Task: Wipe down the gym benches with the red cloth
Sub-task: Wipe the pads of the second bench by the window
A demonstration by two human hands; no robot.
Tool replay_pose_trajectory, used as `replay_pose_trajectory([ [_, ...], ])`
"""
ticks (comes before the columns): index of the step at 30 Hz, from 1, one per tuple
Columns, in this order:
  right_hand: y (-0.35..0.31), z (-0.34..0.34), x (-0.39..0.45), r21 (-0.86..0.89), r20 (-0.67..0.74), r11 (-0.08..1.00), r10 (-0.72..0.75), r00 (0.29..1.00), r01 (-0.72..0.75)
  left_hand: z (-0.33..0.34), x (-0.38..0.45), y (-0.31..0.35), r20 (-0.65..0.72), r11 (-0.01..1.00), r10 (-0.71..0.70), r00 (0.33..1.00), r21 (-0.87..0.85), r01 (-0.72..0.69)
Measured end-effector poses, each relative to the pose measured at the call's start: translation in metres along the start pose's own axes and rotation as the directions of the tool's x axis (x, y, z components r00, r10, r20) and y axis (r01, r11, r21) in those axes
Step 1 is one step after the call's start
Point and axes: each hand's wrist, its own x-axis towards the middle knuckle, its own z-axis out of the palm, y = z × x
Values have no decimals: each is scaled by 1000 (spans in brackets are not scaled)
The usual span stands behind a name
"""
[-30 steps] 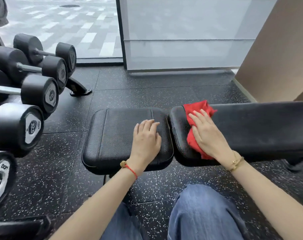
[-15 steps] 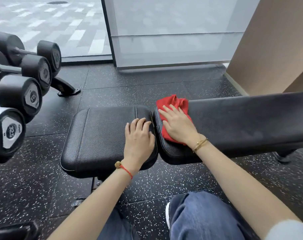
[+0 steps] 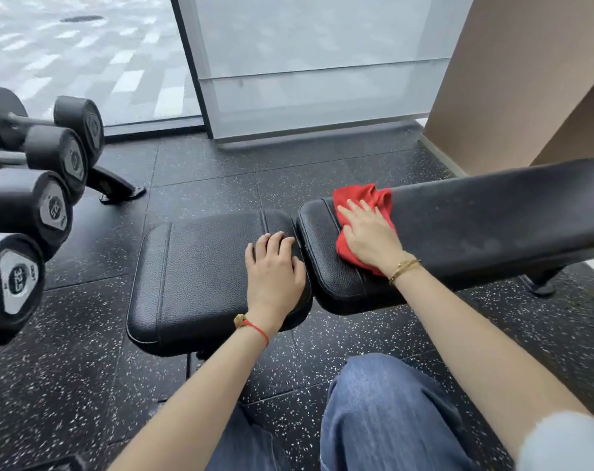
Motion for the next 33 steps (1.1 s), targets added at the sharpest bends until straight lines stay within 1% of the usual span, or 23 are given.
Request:
replay_pose_trajectory([
  [3, -11, 5, -39, -14, -7, 991, -133, 991, 132, -2, 2, -3, -10, 1000, 6, 1000, -18, -7],
  [4, -7, 5, -53, -21, -5, 988, -154, 988, 154, -2, 2, -3, -10, 1000, 10, 1000, -21, -10],
  [6, 8, 1, -74, -14, 4, 989, -147, 989, 147, -2, 1, -4, -7, 999, 17, 1000, -29, -17],
  [8, 26, -4, -86, -10, -10, 997, -81, 997, 80, -2, 1, -5, -9, 999, 23, 1000, -41, -24],
  [10, 40, -8, -88, -5, -31, 1000, 20, 999, -20, -1, 0, -6, -15, 998, 31, 999, -53, -31],
  [13, 43, -12, -73, 3, -27, 990, 141, 990, -141, -1, 1, -7, -23, 997, 36, 999, -72, -37],
  [15, 36, -10, -59, -10, -32, 983, 185, 982, -185, -2, 1, -7, -23, 996, 40, 999, -76, -41],
  [18, 21, -7, -41, -1, -26, 979, 205, 978, -205, -4, 1, -5, -22, 996, 34, 999, -76, -36],
  [20, 12, -4, -35, 8, -28, 984, 180, 983, -180, -4, 1, -3, -15, 997, 22, 1000, -75, -23],
  [22, 8, -3, -36, 19, -34, 992, 123, 992, -122, -4, 1, 0, -20, 998, 7, 1000, -70, -8],
  [25, 14, -3, -52, 72, -6, 997, -25, 1000, 25, -2, 2, 3, -38, 998, -10, 999, -57, 7],
  [27, 30, -4, -69, 101, -10, 986, -129, 992, 129, -1, 2, 3, -54, 999, -13, 998, -50, 10],
  [28, 43, -6, -75, 111, -17, 982, -151, 988, 152, 0, 1, 3, -60, 999, -16, 998, -48, 13],
  [30, 75, -13, -77, 120, -35, 986, -113, 993, 117, 0, 0, 5, -64, 999, -15, 998, -40, 13],
  [33, 124, -26, -60, 109, -33, 993, 46, 998, -42, 0, 2, 10, -61, 999, -35, 998, -22, 34],
])
